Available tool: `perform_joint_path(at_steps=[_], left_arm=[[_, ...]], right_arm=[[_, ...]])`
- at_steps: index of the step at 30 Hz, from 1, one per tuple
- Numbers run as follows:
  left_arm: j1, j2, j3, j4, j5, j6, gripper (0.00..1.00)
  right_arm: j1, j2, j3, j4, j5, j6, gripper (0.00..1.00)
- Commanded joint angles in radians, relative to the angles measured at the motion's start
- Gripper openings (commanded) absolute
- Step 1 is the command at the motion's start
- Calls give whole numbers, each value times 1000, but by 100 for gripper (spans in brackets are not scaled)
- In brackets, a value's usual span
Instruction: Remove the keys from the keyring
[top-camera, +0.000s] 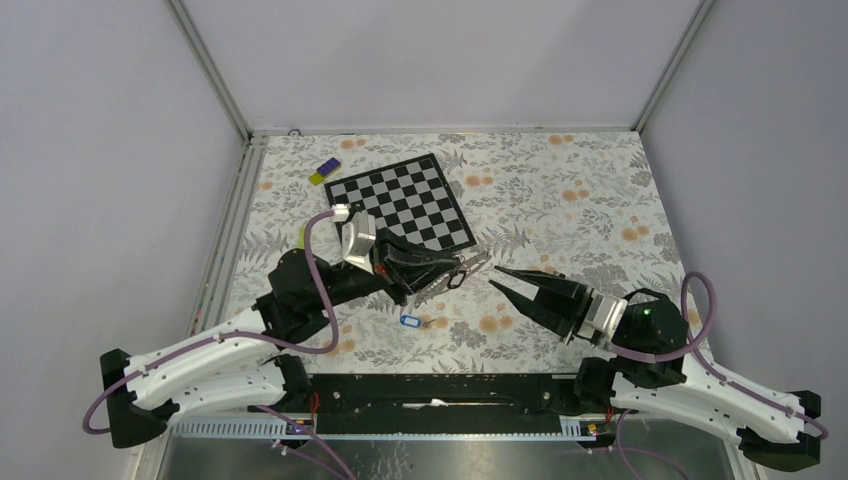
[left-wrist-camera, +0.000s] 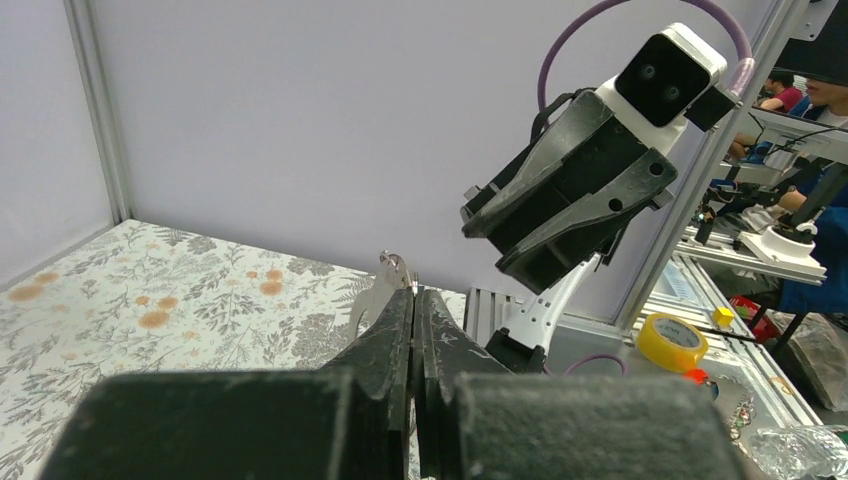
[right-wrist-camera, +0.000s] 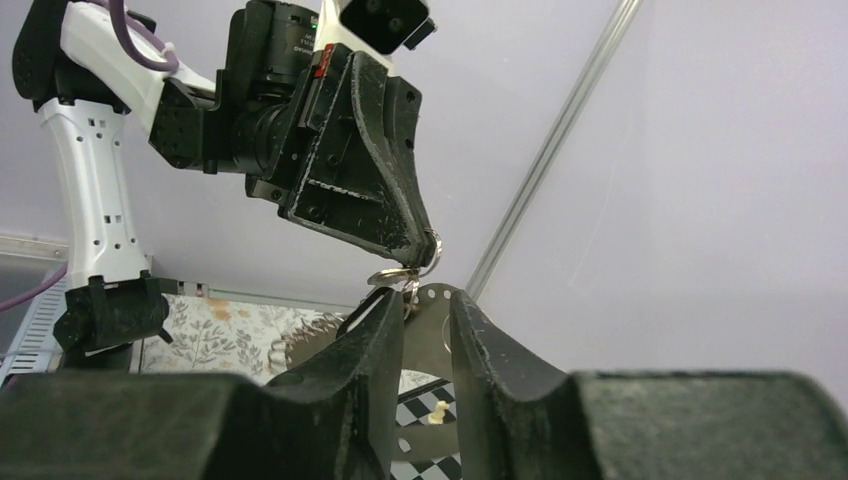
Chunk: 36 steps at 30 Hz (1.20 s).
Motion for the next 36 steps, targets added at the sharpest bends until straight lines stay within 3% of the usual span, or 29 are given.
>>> perform_joint_path(at_steps=[1, 6, 16, 36], left_arm=[[3, -23, 46, 40, -36, 15, 0], [3, -18, 50, 35, -37, 18, 0], [1, -5, 57, 33, -31, 18, 0], [2, 1, 59, 36, 3, 24, 0]], right_arm=[[3, -25, 2, 15, 35, -20, 32], [5, -20, 15, 12, 54, 6, 35], [3, 119, 143, -118, -27, 119, 29], [4, 166, 141, -95, 84, 108, 31]])
